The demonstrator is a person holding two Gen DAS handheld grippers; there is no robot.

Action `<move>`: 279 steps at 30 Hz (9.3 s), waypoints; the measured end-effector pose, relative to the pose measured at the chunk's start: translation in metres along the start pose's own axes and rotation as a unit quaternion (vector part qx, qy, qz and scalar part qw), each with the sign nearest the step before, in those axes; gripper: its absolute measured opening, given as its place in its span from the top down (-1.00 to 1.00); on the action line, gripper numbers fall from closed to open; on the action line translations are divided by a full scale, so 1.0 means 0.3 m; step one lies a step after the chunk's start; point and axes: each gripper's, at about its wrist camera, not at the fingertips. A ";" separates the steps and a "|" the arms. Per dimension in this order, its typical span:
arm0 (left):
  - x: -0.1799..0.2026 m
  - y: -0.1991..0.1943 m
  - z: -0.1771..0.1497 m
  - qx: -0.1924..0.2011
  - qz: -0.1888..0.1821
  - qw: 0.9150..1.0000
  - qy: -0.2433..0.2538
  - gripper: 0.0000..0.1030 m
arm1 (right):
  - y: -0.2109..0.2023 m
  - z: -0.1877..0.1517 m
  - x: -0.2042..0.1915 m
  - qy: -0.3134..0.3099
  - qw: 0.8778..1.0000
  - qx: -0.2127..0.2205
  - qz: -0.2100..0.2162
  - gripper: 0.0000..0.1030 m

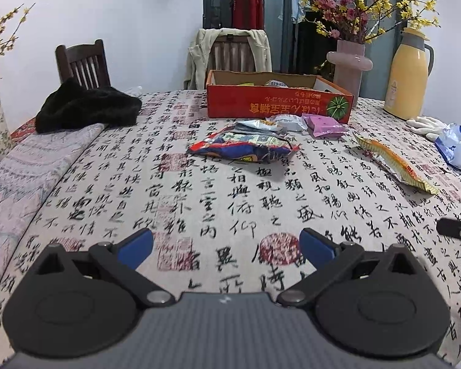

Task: Organize snacks
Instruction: 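Grasp a cookie packet with the left tool while the right tool grasps an orange-gold packet, then carry the cookie packet and orange-gold packet into the orange box and open both tools, then withdraw both tools from the box back toward the table, then grasp a pink packet with the right tool while the left tool grasps a white packet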

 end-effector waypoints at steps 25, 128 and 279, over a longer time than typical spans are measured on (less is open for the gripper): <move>0.052 0.349 0.363 0.015 -0.050 0.997 0.053 -1.00 | 0.351 0.279 0.079 -0.015 1.000 -0.021 0.016 -0.68; 0.064 1.013 1.004 -0.001 -0.102 0.995 -0.004 -0.01 | 1.025 1.125 -0.087 -0.021 0.995 0.050 0.079 0.53; 0.247 0.984 0.634 -0.106 -0.082 0.990 0.051 0.62 | 0.742 0.549 0.126 0.019 0.994 -0.019 0.104 -0.19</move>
Point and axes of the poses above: each gripper's, at about its wrist camera, not at the fingertips, and y roughly the way its jaws point, x to its right, z to its top, and after that the axes turned 3 degrees about -z, right-handed
